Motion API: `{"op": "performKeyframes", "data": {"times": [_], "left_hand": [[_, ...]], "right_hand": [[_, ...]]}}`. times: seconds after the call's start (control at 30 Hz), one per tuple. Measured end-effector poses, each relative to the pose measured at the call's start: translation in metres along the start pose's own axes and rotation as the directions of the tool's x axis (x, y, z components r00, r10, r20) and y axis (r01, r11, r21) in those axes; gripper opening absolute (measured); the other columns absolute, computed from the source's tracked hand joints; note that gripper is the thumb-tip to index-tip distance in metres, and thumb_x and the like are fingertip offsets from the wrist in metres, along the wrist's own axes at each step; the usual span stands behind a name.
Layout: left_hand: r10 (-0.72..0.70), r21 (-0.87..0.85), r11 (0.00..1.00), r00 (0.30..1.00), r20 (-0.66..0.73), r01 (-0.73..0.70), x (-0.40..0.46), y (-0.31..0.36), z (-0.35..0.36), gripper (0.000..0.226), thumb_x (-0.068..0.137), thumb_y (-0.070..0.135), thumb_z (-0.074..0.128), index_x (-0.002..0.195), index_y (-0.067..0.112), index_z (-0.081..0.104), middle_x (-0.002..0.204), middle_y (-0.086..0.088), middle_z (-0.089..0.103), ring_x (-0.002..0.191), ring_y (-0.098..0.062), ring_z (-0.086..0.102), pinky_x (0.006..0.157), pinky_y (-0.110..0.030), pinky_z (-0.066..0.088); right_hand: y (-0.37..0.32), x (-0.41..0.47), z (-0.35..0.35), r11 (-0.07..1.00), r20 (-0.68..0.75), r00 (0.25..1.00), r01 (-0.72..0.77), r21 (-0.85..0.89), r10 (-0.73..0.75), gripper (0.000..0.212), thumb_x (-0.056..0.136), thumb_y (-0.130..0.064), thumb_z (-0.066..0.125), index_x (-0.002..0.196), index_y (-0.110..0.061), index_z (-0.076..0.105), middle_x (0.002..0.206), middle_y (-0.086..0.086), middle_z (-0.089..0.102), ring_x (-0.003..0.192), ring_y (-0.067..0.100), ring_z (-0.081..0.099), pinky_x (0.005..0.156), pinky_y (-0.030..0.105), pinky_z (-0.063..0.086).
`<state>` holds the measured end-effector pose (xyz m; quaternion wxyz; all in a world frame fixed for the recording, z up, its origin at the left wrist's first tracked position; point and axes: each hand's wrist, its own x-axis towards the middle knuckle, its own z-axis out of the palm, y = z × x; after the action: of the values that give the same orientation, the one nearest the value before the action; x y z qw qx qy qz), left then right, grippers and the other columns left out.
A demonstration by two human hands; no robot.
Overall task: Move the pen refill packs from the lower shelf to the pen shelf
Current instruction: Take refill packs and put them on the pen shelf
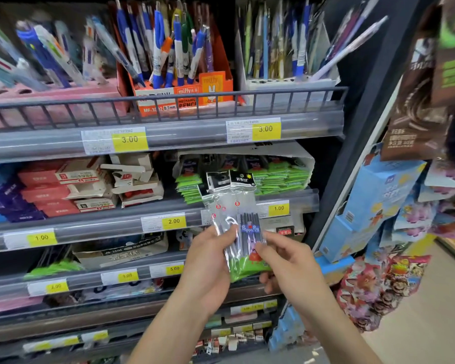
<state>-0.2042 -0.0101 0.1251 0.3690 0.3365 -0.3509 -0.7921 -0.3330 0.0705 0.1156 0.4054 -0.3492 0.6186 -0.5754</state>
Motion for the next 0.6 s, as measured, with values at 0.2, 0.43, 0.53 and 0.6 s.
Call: {"op": "performKeyframes", "data": {"times": [0.2, 0.43, 0.53, 0.6], "left_hand": [[0.075, 0.121, 0.991, 0.984, -0.163, -0.055, 0.005, -0.004, 0.001, 0.013, 0.096, 0.009, 0.072, 0.108, 0.007, 0.076, 0.110, -0.024, 0.079, 0.089, -0.033, 0.073, 0.093, -0.058, 0.056], [0.077, 0.102, 0.993, 0.988, -0.135, -0.063, 0.008, 0.002, 0.003, 0.023, 0.096, 0.032, 0.073, 0.108, 0.013, 0.079, 0.095, -0.009, 0.082, 0.080, -0.022, 0.076, 0.082, -0.044, 0.064], [0.057, 0.038, 0.998, 0.987, -0.151, -0.052, 0.010, 0.006, 0.004, 0.020, 0.099, 0.023, 0.070, 0.109, 0.007, 0.072, 0.083, -0.009, 0.077, 0.067, -0.020, 0.072, 0.066, -0.035, 0.065], [0.028, -0.007, 1.000, 0.987, -0.156, -0.029, 0.010, 0.008, 0.006, 0.018, 0.102, 0.018, 0.066, 0.109, 0.003, 0.070, 0.081, -0.012, 0.076, 0.066, -0.021, 0.072, 0.063, -0.034, 0.065]], "right_hand": [[-0.003, 0.002, -0.002, 0.995, 0.057, 0.998, -0.015, 0.095, 0.009, 0.013, 0.096, -0.024, 0.070, 0.108, -0.023, 0.076, 0.081, 0.002, 0.071, 0.059, 0.023, 0.065, 0.054, 0.031, 0.056], [-0.017, 0.027, -0.015, 0.970, 0.020, 1.000, -0.012, 0.245, 0.007, 0.016, 0.099, -0.017, 0.064, 0.096, -0.017, 0.080, 0.082, 0.004, 0.071, 0.059, 0.016, 0.057, 0.051, 0.023, 0.049], [-0.031, 0.049, -0.021, 0.964, -0.016, 1.000, 0.001, 0.267, 0.003, 0.022, 0.097, -0.015, 0.065, 0.082, -0.016, 0.081, 0.075, 0.002, 0.069, 0.055, 0.013, 0.055, 0.046, 0.021, 0.045], [-0.042, 0.066, -0.021, 0.955, -0.029, 0.999, -0.008, 0.295, 0.017, 0.027, 0.095, -0.012, 0.067, 0.071, -0.016, 0.080, 0.071, 0.002, 0.068, 0.054, 0.012, 0.054, 0.045, 0.020, 0.044]]}}
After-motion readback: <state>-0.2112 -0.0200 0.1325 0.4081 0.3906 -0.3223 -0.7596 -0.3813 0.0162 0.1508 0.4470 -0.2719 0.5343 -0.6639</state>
